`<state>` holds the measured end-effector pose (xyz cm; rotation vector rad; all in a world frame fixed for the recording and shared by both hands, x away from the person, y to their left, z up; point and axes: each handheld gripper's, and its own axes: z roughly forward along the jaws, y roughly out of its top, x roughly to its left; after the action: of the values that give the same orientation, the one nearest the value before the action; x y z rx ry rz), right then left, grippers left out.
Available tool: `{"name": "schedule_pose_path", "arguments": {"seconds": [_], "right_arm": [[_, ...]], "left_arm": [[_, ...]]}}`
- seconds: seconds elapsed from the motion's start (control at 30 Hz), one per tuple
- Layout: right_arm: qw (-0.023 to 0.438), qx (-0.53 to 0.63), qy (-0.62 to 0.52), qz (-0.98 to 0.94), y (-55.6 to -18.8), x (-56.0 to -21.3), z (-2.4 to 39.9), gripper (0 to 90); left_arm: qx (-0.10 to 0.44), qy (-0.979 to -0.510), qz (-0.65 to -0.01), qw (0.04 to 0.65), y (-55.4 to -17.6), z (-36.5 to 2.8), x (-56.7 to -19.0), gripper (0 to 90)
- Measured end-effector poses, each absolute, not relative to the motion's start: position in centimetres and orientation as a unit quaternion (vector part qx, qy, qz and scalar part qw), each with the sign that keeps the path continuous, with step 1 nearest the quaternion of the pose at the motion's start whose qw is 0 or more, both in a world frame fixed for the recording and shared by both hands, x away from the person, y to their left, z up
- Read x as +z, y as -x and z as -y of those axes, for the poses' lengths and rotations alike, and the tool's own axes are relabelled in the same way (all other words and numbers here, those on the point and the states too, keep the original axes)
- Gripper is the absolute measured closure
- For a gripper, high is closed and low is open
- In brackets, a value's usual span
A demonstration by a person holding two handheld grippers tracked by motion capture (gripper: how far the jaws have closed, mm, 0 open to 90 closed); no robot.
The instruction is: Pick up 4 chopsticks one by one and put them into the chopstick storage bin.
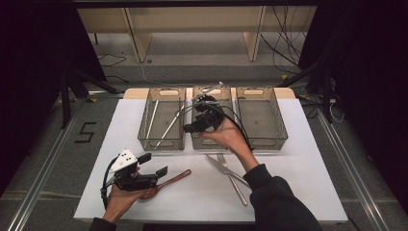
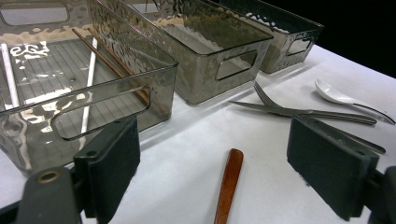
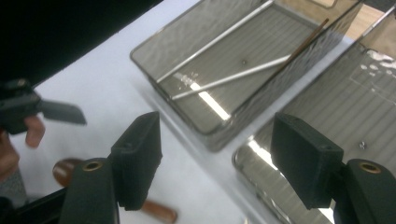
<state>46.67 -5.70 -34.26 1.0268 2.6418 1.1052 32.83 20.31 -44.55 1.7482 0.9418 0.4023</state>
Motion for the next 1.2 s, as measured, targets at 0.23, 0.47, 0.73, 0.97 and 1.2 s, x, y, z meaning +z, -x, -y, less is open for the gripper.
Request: {"name": "schedule_pose_path", "arguments": {"seconds": [0.23, 0.47, 0.73, 0.97, 1.2], "right_arm": [[0.053, 0.362, -0.340, -0.866, -45.3, -34.4, 8.3, 33.8], [0.053, 0.355, -0.354, -0.864, -44.1, -35.1, 10.7, 32.7], [0.059, 0.352, -0.363, -0.861, -42.8, -36.0, 12.5, 31.6], [0.057, 0.346, -0.377, -0.857, -41.7, -37.1, 14.5, 31.0], [0.060, 0.349, -0.391, -0.849, -40.4, -37.6, 16.7, 30.6]], "left_arm": [[0.168, -0.731, -0.395, 0.530, -32.9, -20.3, -44.6, 16.9], [0.170, -0.731, -0.395, 0.530, -32.9, -20.3, -44.6, 16.9], [0.169, -0.731, -0.396, 0.530, -32.9, -20.4, -44.6, 16.9], [0.169, -0.731, -0.396, 0.530, -32.9, -20.3, -44.6, 16.9], [0.168, -0.728, -0.399, 0.532, -32.9, -20.4, -44.6, 16.9]]}}
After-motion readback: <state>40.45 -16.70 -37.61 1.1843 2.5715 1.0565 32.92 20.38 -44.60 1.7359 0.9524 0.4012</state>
